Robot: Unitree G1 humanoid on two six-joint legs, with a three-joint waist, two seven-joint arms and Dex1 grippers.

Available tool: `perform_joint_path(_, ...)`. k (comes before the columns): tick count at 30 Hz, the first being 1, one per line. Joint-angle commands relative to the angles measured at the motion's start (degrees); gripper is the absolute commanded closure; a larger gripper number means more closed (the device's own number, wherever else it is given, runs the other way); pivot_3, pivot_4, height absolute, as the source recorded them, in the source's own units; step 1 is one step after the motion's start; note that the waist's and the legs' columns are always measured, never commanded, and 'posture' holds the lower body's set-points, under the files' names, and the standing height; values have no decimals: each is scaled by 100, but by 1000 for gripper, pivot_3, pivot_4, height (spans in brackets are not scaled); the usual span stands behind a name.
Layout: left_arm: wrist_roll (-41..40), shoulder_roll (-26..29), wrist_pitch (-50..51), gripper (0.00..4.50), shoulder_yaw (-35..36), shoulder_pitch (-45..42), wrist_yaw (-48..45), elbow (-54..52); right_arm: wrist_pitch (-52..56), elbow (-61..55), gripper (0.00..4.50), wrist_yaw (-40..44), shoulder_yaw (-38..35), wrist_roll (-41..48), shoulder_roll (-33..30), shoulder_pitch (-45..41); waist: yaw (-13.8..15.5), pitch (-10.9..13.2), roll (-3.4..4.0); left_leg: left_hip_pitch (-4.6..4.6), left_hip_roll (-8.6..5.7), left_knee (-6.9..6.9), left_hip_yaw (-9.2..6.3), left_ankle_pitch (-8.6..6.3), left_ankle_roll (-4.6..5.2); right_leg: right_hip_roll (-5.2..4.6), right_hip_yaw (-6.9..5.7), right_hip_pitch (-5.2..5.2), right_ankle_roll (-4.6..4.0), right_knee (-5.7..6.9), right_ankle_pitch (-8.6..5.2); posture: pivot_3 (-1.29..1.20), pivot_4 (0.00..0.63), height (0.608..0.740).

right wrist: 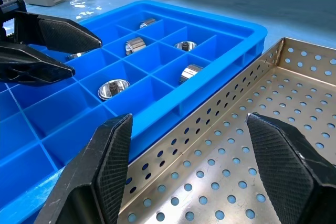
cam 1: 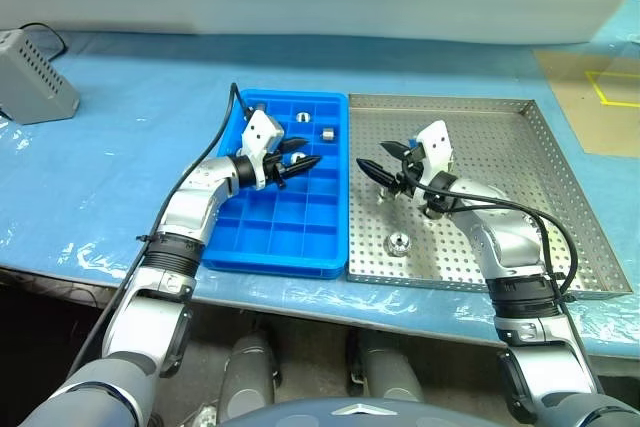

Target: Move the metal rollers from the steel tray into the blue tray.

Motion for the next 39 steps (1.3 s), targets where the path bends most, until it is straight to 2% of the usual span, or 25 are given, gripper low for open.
perform_joint_path(1, -60, 38, -46, 2029, 87, -65, 3, -220, -89, -85, 918, 23, -5, 30, 20, -115, 1, 0, 0, 0, 0, 0, 0, 0, 0, 0, 0, 0, 0, 0, 0, -283, 150, 740)
perform_joint_path(30, -76, 55, -28, 2029, 93, -63, -3, -284, -83, -98, 918, 28, 9, 26, 31, -115, 1, 0, 0, 0, 0, 0, 0, 0, 0, 0, 0, 0, 0, 1, 0, -284, 150, 740)
perform_joint_path(39, -83, -75, -46, 2029, -37, -744, -183, -78, 77, -314, 918, 16, -311, 266, -89, -1, 7, 0, 0, 0, -1, 5, 0, 0, 1, -1, 0, 2, 0, 3, 0, -353, 150, 740)
